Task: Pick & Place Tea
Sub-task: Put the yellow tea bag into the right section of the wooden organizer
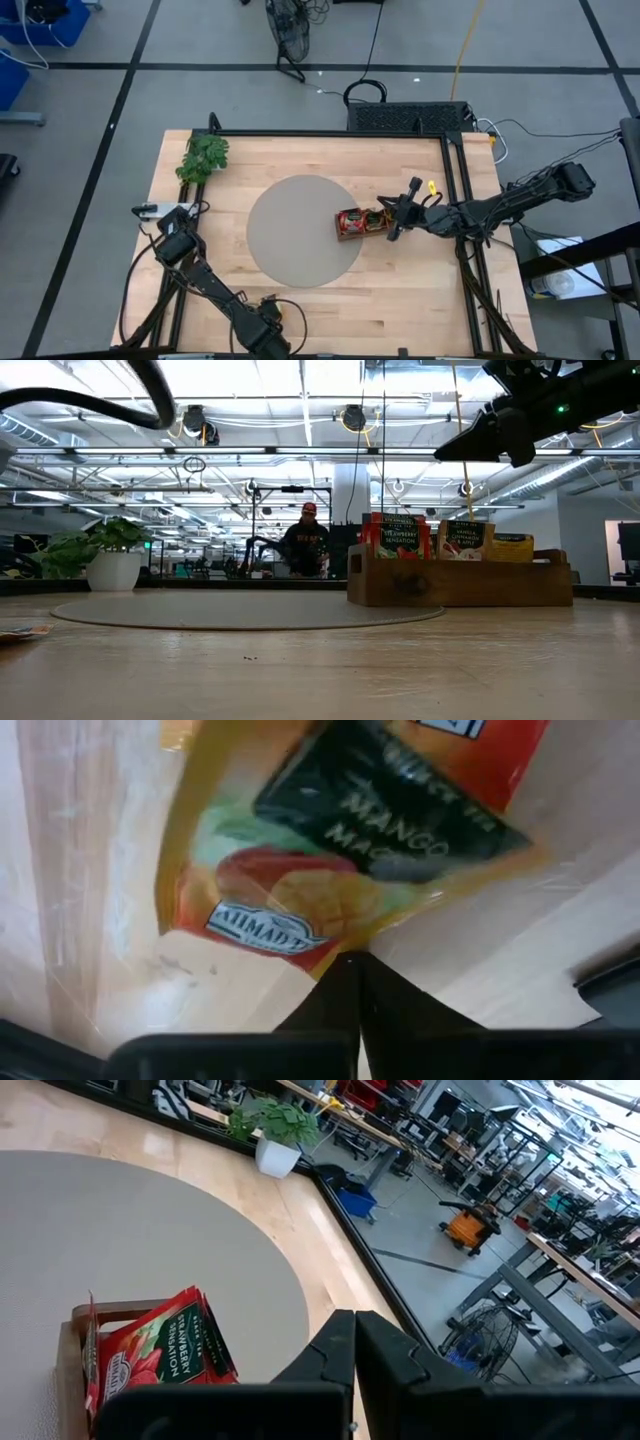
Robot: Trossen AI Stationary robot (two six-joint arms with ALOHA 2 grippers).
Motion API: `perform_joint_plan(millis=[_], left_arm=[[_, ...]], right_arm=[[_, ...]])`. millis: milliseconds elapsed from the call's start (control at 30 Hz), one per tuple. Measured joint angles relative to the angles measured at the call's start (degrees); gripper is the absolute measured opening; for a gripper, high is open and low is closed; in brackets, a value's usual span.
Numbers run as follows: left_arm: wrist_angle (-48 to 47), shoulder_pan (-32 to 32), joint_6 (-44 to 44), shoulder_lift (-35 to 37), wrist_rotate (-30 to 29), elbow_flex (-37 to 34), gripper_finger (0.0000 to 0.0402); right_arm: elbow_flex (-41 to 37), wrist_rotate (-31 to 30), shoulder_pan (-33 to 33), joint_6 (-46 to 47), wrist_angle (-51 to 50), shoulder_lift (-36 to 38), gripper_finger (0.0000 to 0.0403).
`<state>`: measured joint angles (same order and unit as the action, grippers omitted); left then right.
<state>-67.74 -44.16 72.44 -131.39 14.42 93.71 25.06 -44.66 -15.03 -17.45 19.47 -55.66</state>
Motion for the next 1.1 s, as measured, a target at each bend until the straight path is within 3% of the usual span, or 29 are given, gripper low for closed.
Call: perform_joint_plan(millis=[100, 233, 367, 600, 833, 967, 1100], left_arm=[[-4.2, -0.1, 0.5, -0.3, -4.1, 2.9, 0.0003], [-12.6, 0.1, 0.7, -0.6, -16.1, 8.0, 0.0002], [-16.4, -0.2, -3.7, 0.3, -20.8, 14.2, 0.0004], [-16.3, 1.2, -6.8, 0.1, -31.5, 20.4, 0.0010], [-11.2, 2.6, 3.2, 0.2, -31.1, 20.9, 0.0009], [-8.8, 5.1, 16.1, 0.2, -27.6, 20.9, 0.0060], [-3.2, 7.2, 16.5, 0.2, -20.9, 20.3, 0.0128]], right_arm=[[0.0, 0.0, 0.0, 0.0, 0.0, 0.0, 0.0000], [0.0, 0.0, 0.0, 0.0, 0.0, 0.0, 0.0000], [0.0, 0.0, 0.0, 0.0, 0.0, 0.0, 0.0000], [0.0, 0.0, -0.1, 0.0, 0.0, 0.0, 0.0000], [0.0, 0.0, -0.1, 0.1, 0.0, 0.0, 0.0000], [0.0, 0.0, -0.1, 0.1, 0.0, 0.0, 0.0000], [0.0, 0.0, -0.1, 0.1, 0.0, 0.0, 0.0000]])
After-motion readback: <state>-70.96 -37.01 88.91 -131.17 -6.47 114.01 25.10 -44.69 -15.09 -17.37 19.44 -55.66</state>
